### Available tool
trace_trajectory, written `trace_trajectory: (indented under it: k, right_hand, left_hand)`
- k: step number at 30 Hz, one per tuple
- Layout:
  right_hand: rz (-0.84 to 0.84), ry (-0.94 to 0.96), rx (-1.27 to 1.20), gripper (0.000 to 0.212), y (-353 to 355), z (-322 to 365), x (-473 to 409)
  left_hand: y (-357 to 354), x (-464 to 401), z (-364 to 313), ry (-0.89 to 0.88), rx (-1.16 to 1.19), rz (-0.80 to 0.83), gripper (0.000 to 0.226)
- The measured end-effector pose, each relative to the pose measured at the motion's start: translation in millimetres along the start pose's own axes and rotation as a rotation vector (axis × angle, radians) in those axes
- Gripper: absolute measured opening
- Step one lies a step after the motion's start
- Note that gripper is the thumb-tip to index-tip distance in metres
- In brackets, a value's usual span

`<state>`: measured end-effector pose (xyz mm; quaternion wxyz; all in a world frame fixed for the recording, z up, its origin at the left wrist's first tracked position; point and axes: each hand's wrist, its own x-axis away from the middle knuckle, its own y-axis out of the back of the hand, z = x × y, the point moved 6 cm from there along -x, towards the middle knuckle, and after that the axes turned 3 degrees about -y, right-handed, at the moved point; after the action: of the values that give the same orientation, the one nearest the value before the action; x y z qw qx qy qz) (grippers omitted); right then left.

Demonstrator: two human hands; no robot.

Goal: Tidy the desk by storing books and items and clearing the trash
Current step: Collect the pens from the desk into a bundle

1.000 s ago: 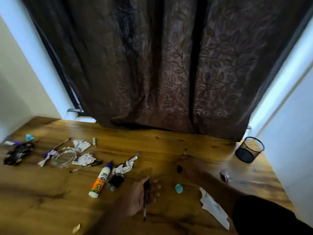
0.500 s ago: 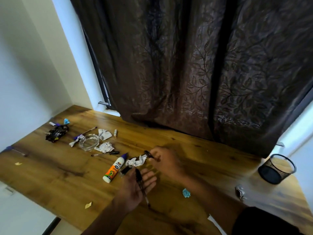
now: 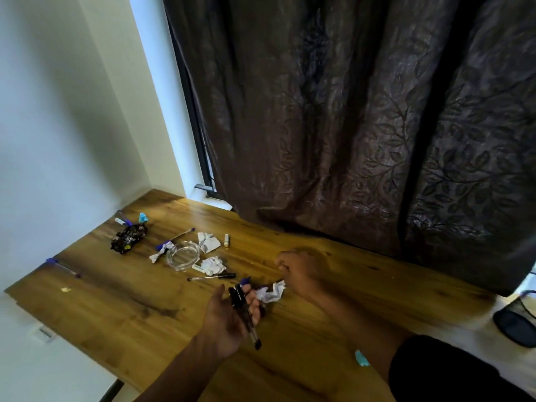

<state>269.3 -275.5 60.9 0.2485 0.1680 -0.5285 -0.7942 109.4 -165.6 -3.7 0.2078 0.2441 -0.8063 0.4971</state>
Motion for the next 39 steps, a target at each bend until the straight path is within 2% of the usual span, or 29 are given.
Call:
trace_trajectory:
  k: [5, 9, 14, 19, 25, 30, 34, 36, 39]
  right_hand:
    - [0.322, -0.097, 0.211, 0.024, -27, 6, -48]
    - [0.362, -0.027, 0.293, 0.018, -41, 9, -65]
    - [0.481, 0.015, 0.283, 0.013, -64, 16, -72]
    - [0.445, 0.135, 0.291, 0.008, -68, 18, -79]
    - [0.348, 0.051, 0.347, 0.022, -52, 25, -87]
    - [0.182, -0.028, 0.119, 0.008, -24, 45, -103]
    - [0.097, 0.044, -0.154, 0.008, -16, 90, -101]
    - [0.112, 0.101, -0.283, 0.006, -21, 116, -93]
    - [0.256, 0.093, -0.433, 0.001, -47, 149, -78]
  left_hand:
    - [22, 1, -67, -0.067, -0.028, 0.028, 0.058]
    - [46, 2, -106, -0.082, -0.056, 0.025, 0.052]
    - [70, -1, -118, -0.049, -0.049, 0.018, 0.046]
    - [66, -10, -125, -0.056, -0.033, 0.037, 0.045]
    - [59, -26, -127, -0.022, 0.016, 0.064, 0.051]
    - [58, -44, -126, -0.003, 0.042, 0.045, 0.058]
    - [49, -50, -124, 0.003, 0.071, 0.054, 0.056]
    - [44, -51, -123, -0.001, 0.075, 0.06, 0.057]
    - [39, -52, -126, -0.018, 0.086, 0.062, 0.058]
